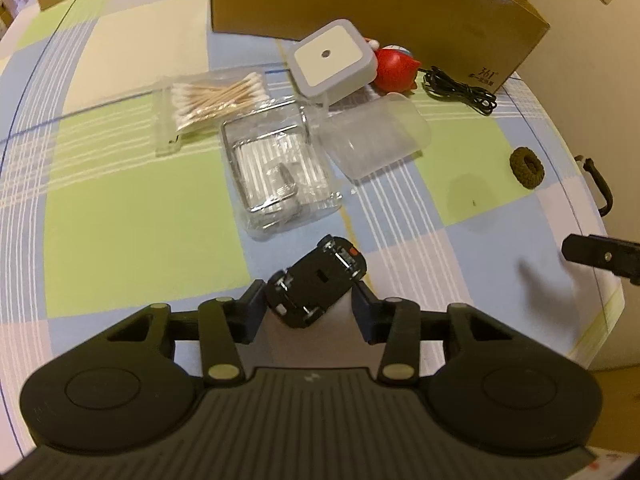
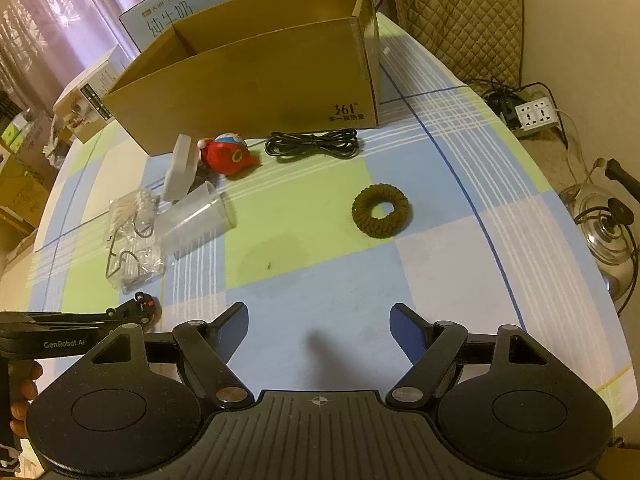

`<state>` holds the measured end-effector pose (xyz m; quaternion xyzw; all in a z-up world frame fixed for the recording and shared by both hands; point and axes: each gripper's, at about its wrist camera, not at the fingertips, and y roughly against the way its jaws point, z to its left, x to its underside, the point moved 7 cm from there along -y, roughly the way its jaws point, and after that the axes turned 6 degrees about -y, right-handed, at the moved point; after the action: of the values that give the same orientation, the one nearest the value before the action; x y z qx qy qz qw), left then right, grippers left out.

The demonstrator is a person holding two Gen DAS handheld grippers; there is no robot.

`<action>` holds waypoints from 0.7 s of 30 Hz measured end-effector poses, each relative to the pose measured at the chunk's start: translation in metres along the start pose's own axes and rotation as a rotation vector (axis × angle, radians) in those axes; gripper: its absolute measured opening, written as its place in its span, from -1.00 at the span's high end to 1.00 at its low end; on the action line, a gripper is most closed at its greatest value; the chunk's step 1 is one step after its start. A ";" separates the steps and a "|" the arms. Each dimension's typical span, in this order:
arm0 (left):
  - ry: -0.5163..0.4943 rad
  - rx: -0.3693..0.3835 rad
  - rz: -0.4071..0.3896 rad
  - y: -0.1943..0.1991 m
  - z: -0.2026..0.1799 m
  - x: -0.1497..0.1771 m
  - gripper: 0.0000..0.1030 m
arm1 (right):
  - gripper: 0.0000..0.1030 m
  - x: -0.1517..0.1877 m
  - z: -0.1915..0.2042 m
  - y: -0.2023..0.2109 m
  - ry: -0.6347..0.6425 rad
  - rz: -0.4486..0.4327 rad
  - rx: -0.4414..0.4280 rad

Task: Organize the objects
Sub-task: 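Lower the left tool onto the black toy car and close on it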

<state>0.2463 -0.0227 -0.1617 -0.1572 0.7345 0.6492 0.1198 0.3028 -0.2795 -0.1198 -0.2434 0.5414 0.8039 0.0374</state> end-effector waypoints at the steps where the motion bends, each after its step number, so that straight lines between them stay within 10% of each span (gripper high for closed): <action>1: -0.015 -0.008 -0.005 0.000 -0.001 -0.001 0.21 | -0.46 -0.001 0.000 -0.001 0.001 0.002 -0.002; 21: -0.199 -0.037 -0.005 -0.004 -0.024 -0.007 0.47 | -0.46 -0.011 -0.017 -0.011 0.000 0.024 -0.019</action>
<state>0.2551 -0.0466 -0.1594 -0.0959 0.7064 0.6749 0.1905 0.3216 -0.2877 -0.1291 -0.2371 0.5368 0.8093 0.0255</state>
